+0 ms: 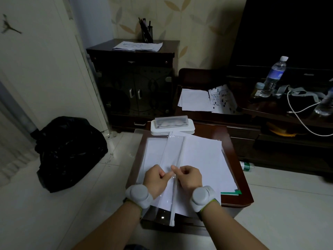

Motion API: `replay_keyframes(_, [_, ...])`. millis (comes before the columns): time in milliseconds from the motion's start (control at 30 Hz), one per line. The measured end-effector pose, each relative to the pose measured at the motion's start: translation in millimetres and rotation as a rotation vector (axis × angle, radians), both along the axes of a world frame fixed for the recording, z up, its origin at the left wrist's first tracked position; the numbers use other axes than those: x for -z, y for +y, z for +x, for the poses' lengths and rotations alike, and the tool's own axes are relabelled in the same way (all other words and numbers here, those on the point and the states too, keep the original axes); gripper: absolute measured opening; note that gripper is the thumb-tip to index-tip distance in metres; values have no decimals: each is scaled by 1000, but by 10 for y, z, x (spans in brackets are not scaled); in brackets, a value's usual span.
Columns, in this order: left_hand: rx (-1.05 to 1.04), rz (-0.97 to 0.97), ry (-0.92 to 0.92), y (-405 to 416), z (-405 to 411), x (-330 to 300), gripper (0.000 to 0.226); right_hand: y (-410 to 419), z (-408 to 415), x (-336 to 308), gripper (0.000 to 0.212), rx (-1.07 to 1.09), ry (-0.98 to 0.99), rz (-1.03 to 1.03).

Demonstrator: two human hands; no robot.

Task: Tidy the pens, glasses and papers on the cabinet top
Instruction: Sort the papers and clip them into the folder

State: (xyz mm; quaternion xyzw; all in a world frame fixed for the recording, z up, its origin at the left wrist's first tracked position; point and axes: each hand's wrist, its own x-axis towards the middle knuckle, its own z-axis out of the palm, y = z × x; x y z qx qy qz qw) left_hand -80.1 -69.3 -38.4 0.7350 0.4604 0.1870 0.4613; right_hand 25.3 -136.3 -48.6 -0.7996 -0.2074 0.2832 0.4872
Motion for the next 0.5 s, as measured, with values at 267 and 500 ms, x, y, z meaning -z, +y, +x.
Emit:
replay_keyframes(267, [-4,104,-91,27,-25,-248,27,-21,-19,38,22,-69,-119,-56])
replay_keyframes(500, [39,244,-40,118,-72,-444,9,-72,38,-85,10,-42,-168,-97])
